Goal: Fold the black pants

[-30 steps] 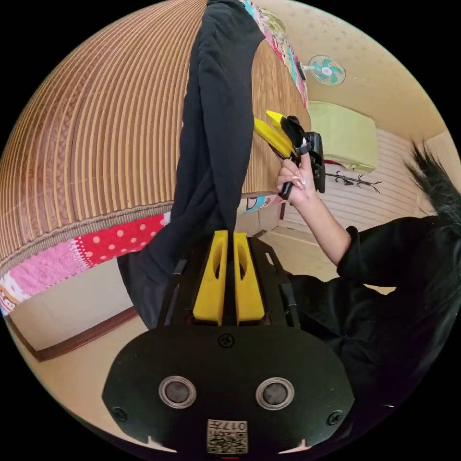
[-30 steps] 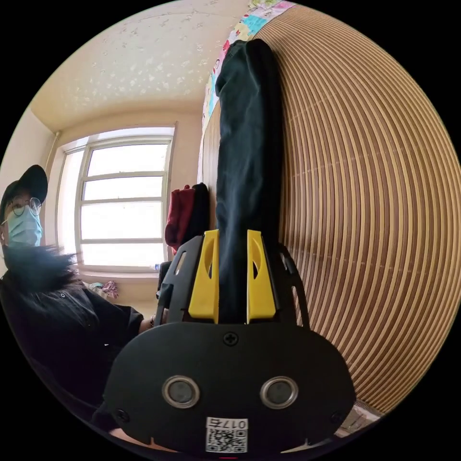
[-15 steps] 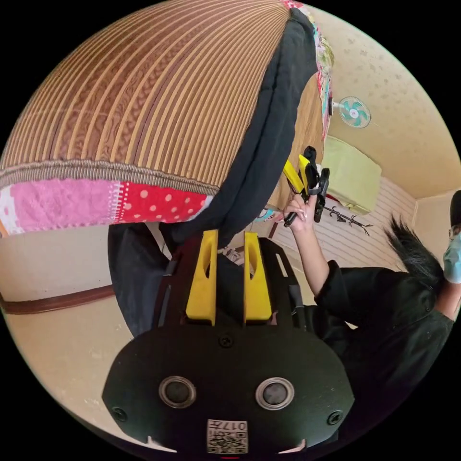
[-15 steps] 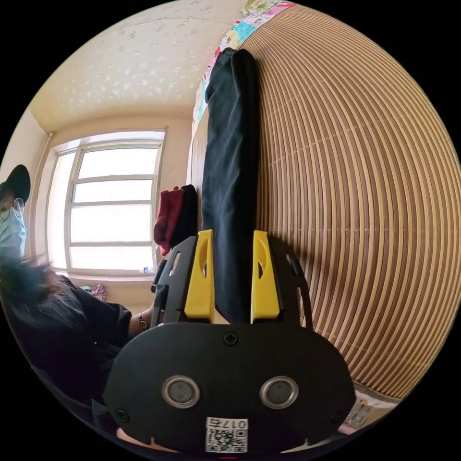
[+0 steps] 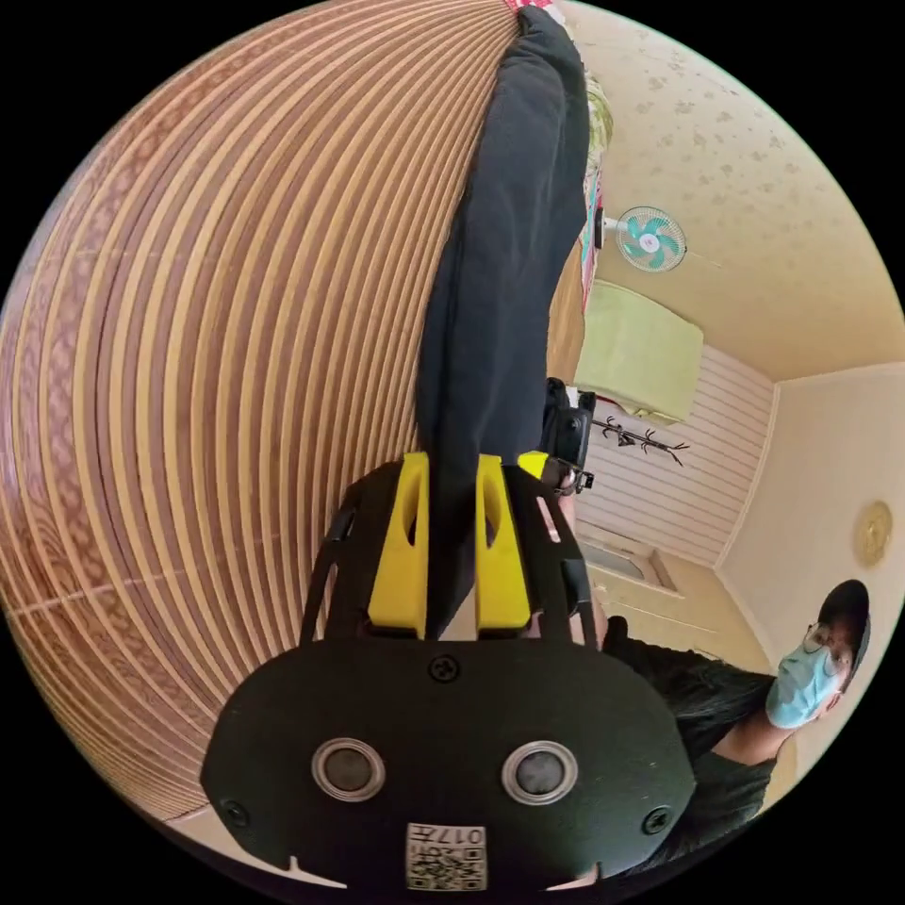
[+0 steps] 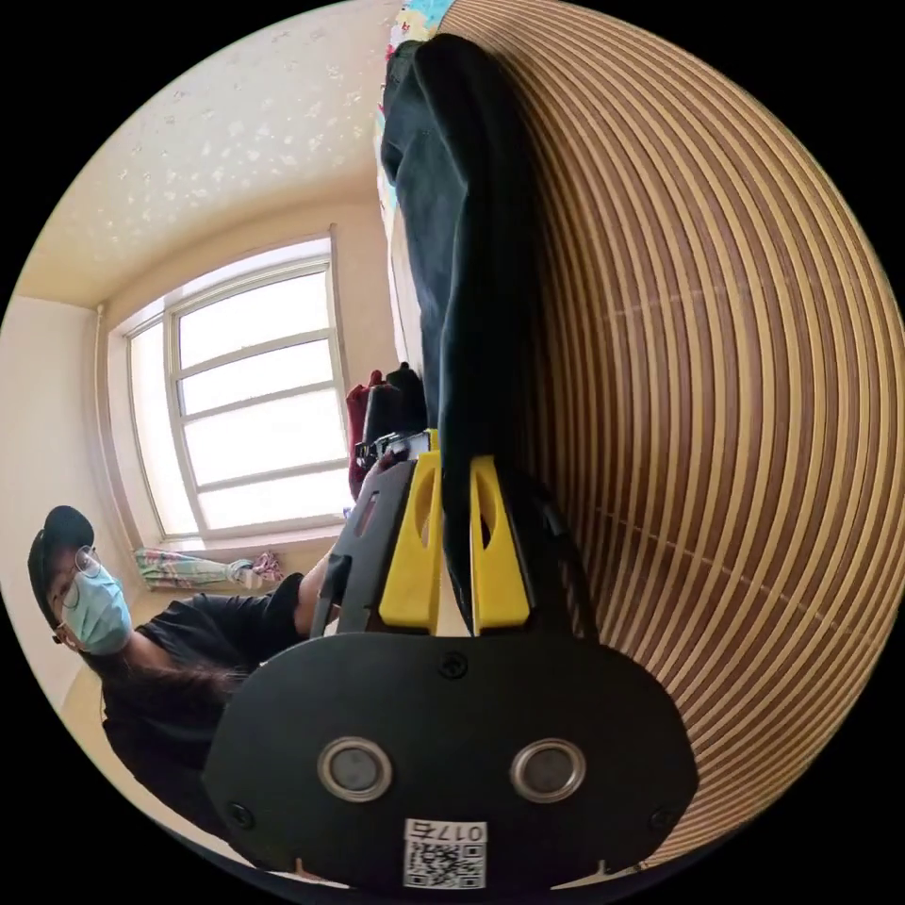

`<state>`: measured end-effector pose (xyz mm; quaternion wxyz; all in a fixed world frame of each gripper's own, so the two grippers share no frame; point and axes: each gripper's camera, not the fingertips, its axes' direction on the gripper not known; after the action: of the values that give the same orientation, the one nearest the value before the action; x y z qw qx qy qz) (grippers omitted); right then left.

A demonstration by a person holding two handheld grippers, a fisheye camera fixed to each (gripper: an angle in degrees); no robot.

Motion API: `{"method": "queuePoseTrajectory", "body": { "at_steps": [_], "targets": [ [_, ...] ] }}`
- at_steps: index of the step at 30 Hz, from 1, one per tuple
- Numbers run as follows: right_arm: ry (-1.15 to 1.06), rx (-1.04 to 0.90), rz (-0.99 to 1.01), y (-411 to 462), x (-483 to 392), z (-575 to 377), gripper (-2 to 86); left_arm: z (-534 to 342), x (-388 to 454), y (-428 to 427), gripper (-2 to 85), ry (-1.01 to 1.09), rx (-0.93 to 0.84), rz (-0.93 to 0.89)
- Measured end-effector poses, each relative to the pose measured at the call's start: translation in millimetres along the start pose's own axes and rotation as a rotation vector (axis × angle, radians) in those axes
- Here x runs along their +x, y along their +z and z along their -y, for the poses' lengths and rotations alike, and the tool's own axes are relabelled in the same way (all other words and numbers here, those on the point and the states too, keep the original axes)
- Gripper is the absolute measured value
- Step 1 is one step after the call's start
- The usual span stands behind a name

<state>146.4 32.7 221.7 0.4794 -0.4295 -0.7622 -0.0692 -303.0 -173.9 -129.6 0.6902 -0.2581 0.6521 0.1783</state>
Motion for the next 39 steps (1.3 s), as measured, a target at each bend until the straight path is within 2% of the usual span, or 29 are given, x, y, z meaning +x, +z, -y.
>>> {"method": "queuePoseTrajectory", "body": {
  "at_steps": [1, 3, 5, 8, 11, 15, 18, 21, 24, 26, 31, 34, 36, 39],
  "targets": [
    [-0.049, 0.025, 0.016, -2.8, -18.3, -6.6, 4.2, -4.8, 6.1, 1.6, 6.2, 0.039, 0.004, -0.070],
    [-0.198, 0.104, 0.069, -22.0, -92.6, -36.5, 3.1, -44.5, 59.8, -7.5, 5.3, 0.258, 0.063, -0.266],
    [-0.326, 0.125, 0.108, -38.3, -153.1, -61.4, 2.7, -87.8, 123.5, -24.5, 5.2, 0.446, 0.099, -0.305],
    [-0.588, 0.110, 0.148, -56.3, -268.6, -102.7, 2.5, -173.1, 253.3, -45.7, 5.2, 0.761, 0.137, -0.198],
    [-0.833, 0.130, 0.056, -70.1, -383.6, -143.5, 3.2, -245.1, 364.6, -52.0, 5.3, 1.003, 0.202, -0.108],
    [-0.989, 0.216, -0.089, -87.7, -487.2, -162.9, 3.8, -284.4, 465.2, -50.0, 5.9, 1.115, 0.272, -0.122],
    [-0.933, 0.216, -0.321, -88.2, -499.0, -130.7, 3.7, -267.1, 497.3, -29.9, 6.0, 1.045, 0.304, 0.038],
    [-0.750, 0.132, -0.491, -82.7, -447.0, -59.2, 3.6, -203.0, 478.9, 6.6, 5.9, 0.862, 0.251, 0.145],
    [-0.610, 0.121, -0.494, -82.2, -378.3, 1.7, 3.4, -133.6, 430.5, 36.2, 5.5, 0.713, 0.218, 0.105],
    [-0.593, 0.138, -0.487, -79.5, -350.2, 17.8, 3.3, -112.3, 413.8, 45.1, 5.4, 0.701, 0.228, 0.076],
    [-0.547, 0.049, -0.640, -34.7, -254.1, 11.1, 4.5, -110.8, 371.9, 95.5, 6.2, 0.744, 0.198, 0.273],
    [-0.272, -0.108, -0.644, 2.6, -119.5, -17.2, 5.4, -132.7, 277.2, 153.4, 7.0, 0.564, 0.112, 0.354],
    [0.026, -0.256, -0.667, 26.4, 1.7, -60.5, 6.4, -158.6, 176.9, 205.6, 9.7, 0.278, -0.007, 0.340],
    [0.335, -0.446, -0.776, 25.7, 105.1, -110.1, 8.4, -198.2, 87.4, 240.4, 14.0, 0.017, -0.121, 0.320]
  ]
}}
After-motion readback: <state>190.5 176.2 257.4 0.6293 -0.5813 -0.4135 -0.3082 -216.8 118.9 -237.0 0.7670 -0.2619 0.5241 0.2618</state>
